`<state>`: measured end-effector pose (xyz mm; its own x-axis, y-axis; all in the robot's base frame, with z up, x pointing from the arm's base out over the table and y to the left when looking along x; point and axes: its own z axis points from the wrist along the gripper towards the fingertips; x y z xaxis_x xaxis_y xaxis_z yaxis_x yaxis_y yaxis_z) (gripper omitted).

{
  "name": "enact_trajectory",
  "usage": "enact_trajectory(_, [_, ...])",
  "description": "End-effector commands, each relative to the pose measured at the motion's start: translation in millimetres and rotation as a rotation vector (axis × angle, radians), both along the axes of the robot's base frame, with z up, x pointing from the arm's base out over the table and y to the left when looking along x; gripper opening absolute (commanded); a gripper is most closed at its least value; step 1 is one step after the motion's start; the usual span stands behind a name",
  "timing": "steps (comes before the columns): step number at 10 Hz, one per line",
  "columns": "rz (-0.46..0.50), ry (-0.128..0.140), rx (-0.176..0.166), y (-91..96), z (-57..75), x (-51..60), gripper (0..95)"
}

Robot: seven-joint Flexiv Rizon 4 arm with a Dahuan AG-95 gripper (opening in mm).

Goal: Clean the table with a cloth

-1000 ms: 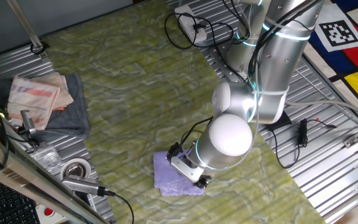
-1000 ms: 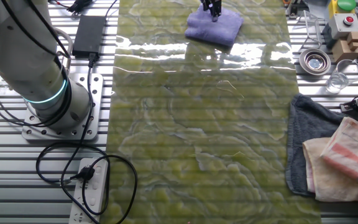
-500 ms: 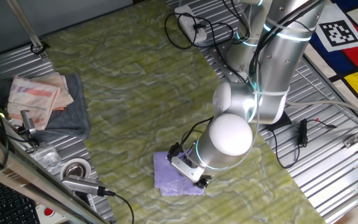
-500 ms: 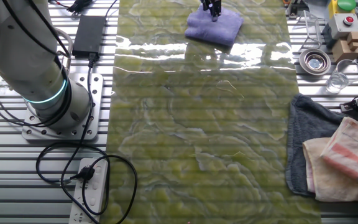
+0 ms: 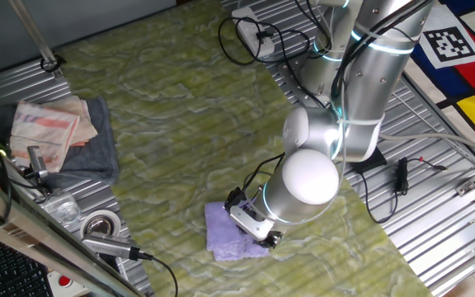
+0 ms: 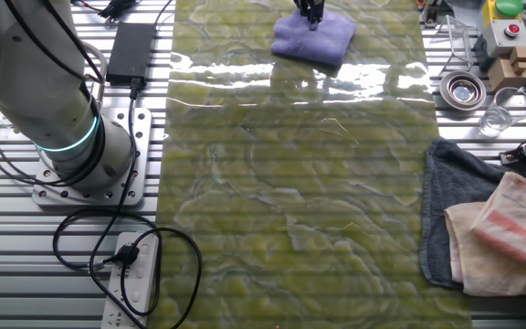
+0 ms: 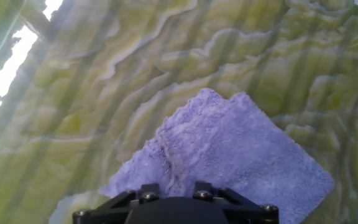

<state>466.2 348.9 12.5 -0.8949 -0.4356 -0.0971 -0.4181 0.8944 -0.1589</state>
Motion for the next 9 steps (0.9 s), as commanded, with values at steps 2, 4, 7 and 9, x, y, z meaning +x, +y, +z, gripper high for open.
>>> enact_trajectory(2, [-0.008,-0.004,0.000,0.0,-0.3,0.2,0.0])
enact_trajectory(4, [0.016,0.005,0.000,-3.6,1.1,0.8,0.0])
enact_trajectory(7, [0.070,0.017,0.014,-18.9,3.3,-1.5,0.0])
enact_trajectory(9, [0.096,0.021,0.014,-29.3,2.5,-6.4,0.0])
